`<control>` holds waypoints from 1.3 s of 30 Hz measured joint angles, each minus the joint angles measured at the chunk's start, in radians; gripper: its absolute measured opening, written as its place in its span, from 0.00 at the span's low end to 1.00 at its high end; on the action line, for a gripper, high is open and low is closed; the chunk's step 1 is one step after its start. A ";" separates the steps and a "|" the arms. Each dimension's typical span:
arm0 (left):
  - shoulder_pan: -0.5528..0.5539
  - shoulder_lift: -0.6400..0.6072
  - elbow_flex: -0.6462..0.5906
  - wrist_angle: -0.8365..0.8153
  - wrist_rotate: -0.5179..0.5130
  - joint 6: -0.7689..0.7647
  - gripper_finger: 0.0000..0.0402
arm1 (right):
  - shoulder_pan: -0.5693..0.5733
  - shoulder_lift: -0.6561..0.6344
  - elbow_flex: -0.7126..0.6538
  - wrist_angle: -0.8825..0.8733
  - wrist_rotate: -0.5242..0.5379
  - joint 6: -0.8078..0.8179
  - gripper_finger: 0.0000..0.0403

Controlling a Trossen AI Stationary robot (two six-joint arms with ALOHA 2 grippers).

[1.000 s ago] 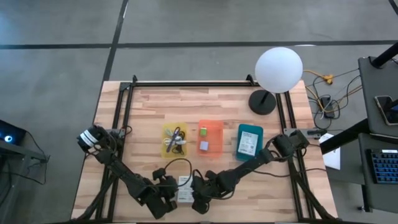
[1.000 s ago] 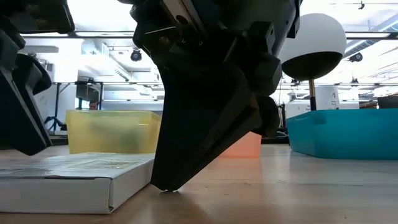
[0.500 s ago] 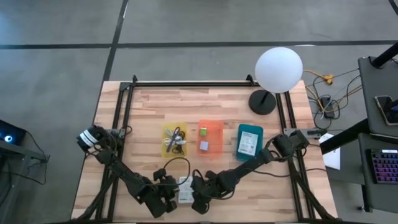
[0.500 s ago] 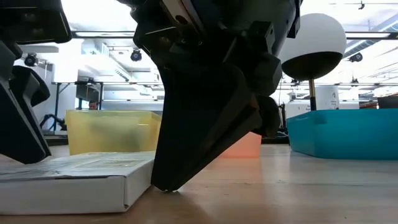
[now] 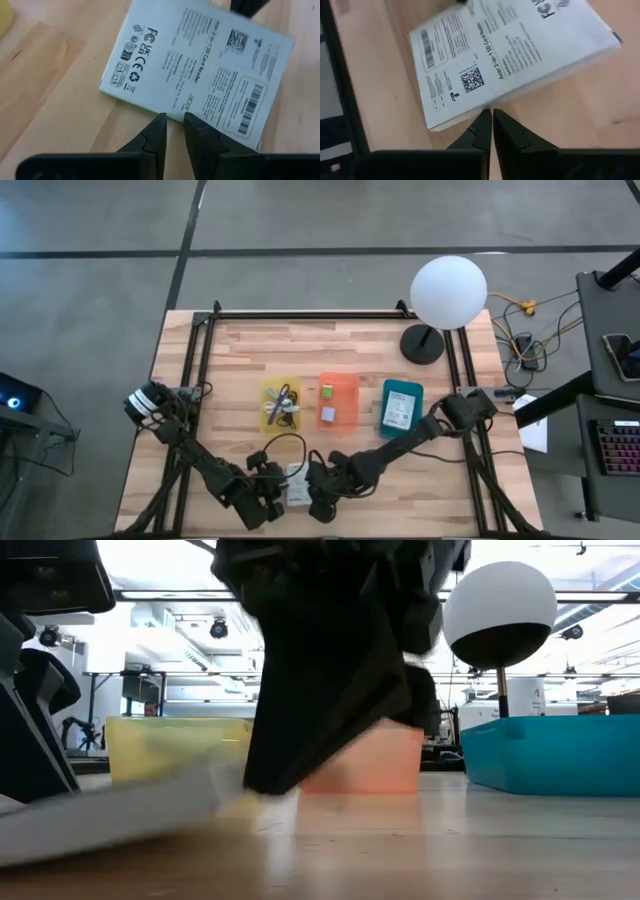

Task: Pick and place items into bin
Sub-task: Put the white card reader box into the blue bin

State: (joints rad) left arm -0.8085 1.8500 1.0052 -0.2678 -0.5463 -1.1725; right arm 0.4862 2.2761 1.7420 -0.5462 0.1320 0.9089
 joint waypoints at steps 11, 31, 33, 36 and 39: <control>0.000 0.000 -0.061 0.060 0.033 -0.049 0.13 | -0.002 -0.018 0.002 -0.019 0.006 -0.038 0.02; 0.000 0.003 -0.055 0.079 0.009 -0.051 0.13 | -0.071 0.010 0.001 -0.058 0.108 -0.098 0.12; 0.000 0.003 -0.055 0.080 0.009 -0.052 0.13 | -0.071 0.020 0.001 -0.040 0.103 -0.087 0.13; 0.000 0.003 -0.055 0.080 0.009 -0.053 0.13 | -0.070 0.025 0.002 -0.033 0.107 -0.079 0.13; -0.001 0.003 -0.055 0.080 0.008 -0.053 0.13 | -0.071 0.025 0.002 -0.041 0.107 -0.079 0.12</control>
State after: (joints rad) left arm -0.8093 1.8534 0.9501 -0.1875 -0.5384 -1.2259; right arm 0.4156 2.3013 1.7443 -0.5877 0.2386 0.8299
